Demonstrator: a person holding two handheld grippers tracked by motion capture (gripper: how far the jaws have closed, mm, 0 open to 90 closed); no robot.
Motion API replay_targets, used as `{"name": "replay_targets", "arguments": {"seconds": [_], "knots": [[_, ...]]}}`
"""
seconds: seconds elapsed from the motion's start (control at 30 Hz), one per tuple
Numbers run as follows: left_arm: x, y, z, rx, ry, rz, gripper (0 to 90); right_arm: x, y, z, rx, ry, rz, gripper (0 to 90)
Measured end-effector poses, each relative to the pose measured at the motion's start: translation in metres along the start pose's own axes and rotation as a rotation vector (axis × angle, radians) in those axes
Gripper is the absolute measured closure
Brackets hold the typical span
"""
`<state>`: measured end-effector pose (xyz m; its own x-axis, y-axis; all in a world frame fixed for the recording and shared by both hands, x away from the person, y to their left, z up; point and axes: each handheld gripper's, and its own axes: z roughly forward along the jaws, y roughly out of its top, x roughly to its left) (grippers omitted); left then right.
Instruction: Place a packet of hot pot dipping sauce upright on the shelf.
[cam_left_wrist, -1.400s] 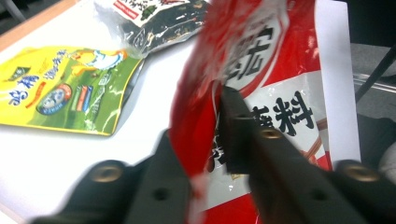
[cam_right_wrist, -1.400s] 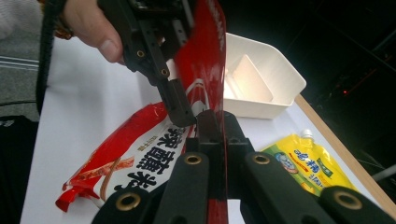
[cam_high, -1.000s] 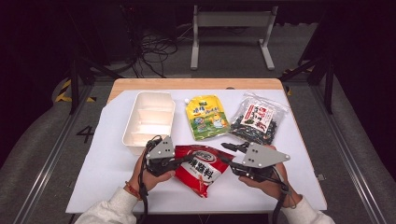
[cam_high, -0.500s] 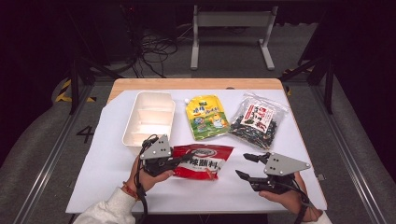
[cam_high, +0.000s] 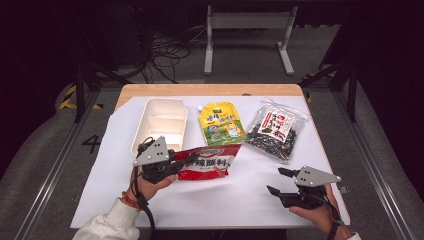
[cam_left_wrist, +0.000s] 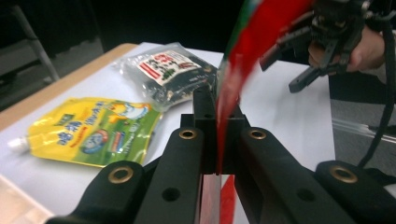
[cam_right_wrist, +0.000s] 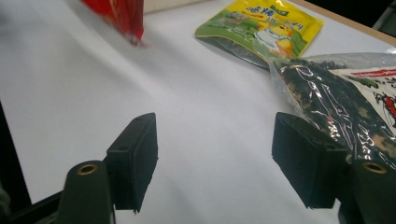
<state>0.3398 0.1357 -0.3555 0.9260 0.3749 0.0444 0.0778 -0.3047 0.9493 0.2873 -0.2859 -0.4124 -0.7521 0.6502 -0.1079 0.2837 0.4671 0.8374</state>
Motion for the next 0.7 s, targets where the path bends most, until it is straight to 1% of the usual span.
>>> {"name": "replay_targets", "arguments": {"seconds": [0.03,0.07,0.1,0.13,0.17,0.2,0.23,0.27,0.3,0.4,0.43,0.5,0.6,0.67,0.7], "knots": [[0.000,0.000,0.000,0.000,0.000,0.000,90.0,0.000,0.000,0.000,0.000,0.000,0.000,30.7],[0.002,0.002,-0.005,-0.010,0.011,-0.001,90.0,-0.001,-0.001,0.001,0.000,-0.003,0.002,30.5],[0.007,0.006,-0.013,-0.028,0.036,-0.004,90.0,-0.003,-0.002,0.003,0.006,-0.011,0.009,30.3],[0.007,0.006,-0.013,-0.028,0.036,-0.004,90.0,-0.003,-0.002,0.003,0.006,-0.011,0.009,30.3],[0.010,0.009,-0.018,-0.039,0.044,-0.002,90.0,-0.005,-0.002,0.003,0.003,-0.012,0.012,30.2],[0.014,0.012,-0.023,-0.051,0.061,0.004,90.0,-0.006,-0.004,0.006,0.006,-0.011,0.025,30.0],[0.018,0.015,-0.028,-0.063,0.077,0.000,90.0,-0.006,-0.004,0.006,0.006,-0.011,0.025,30.0],[0.028,0.021,-0.036,-0.076,0.100,0.000,90.0,-0.007,-0.005,0.007,0.010,-0.013,0.030,29.9],[0.034,0.024,-0.040,-0.081,0.120,0.003,90.0,-0.008,-0.006,0.009,0.012,-0.007,0.034,29.8],[0.051,0.034,-0.049,-0.076,0.162,0.002,90.0,-0.008,-0.007,0.011,0.016,-0.003,0.040,29.4],[0.057,0.036,-0.052,-0.067,0.178,0.009,90.0,-0.007,-0.008,0.011,0.017,-0.001,0.041,29.3],[0.069,0.040,-0.056,-0.064,0.209,0.005,90.0,-0.006,-0.010,0.011,0.023,-0.002,0.040,29.1],[0.087,0.043,-0.062,-0.062,0.243,-0.006,90.0,-0.005,-0.013,0.010,0.031,-0.003,0.048,28.8],[0.098,0.043,-0.063,-0.061,0.251,-0.012,90.0,-0.005,-0.015,0.009,0.033,-0.004,0.056,28.8],[0.104,0.044,-0.063,-0.058,0.263,-0.012,90.0,-0.005,-0.016,0.008,0.032,-0.003,0.061,28.8]]}}
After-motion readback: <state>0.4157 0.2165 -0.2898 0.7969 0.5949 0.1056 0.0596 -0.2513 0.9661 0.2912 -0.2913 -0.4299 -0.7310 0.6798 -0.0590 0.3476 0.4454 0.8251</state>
